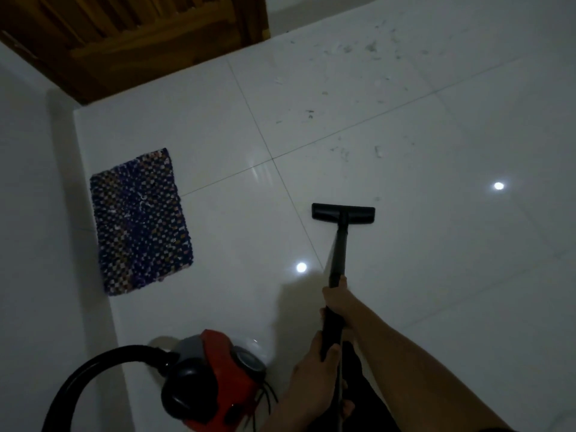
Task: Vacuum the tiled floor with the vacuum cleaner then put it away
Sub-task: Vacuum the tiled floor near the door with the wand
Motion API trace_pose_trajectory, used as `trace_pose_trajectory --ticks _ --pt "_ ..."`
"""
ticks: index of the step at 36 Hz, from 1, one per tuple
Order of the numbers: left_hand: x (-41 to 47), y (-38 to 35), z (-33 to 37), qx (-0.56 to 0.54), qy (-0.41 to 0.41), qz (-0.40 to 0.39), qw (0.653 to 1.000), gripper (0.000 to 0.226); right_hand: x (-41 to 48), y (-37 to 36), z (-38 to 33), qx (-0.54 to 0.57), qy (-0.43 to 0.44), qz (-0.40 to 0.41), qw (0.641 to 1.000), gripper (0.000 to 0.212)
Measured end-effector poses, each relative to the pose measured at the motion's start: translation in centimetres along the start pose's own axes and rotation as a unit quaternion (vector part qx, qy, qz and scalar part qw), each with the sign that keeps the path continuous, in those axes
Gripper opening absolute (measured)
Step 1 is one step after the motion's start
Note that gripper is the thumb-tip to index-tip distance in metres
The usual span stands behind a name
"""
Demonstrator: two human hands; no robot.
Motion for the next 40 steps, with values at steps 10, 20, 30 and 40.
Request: trace_pose_trajectory --ticks 10,20,30,40 --pt "2.5 -3.3 3.1 -0.089 0.028 -0.033 0.995 0.042 1.7 5.2 -2.3 0.050 0.016 0.003 0.999 0.069" --pt "6.2 -1.8 7.0 -0.156 0.023 0.006 0.987 0.033 5.1 5.2 -8.1 0.016 0.030 -0.033 0.999 0.073" --pt "11.3 1.5 11.1 -0.204 0.041 0.069 0.976 0.030 8.2 3.8 -16.4 -0.077 0.035 -0.075 0.994 0.075" --pt "15.9 6.6 16.1 -0.245 0.053 0.103 0.963 0.037 11.9 1.5 -24.9 -0.115 0.032 -0.082 0.989 0.077"
Point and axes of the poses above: each hand's wrist, its own x-axis towards the middle knuckle, its own y-axis out of the back of the hand, z = x × y, the point moved 6 cm from there along x, towards the middle knuckle, and after that the axes turned 7 degrees about x, right-handed, at the moved point
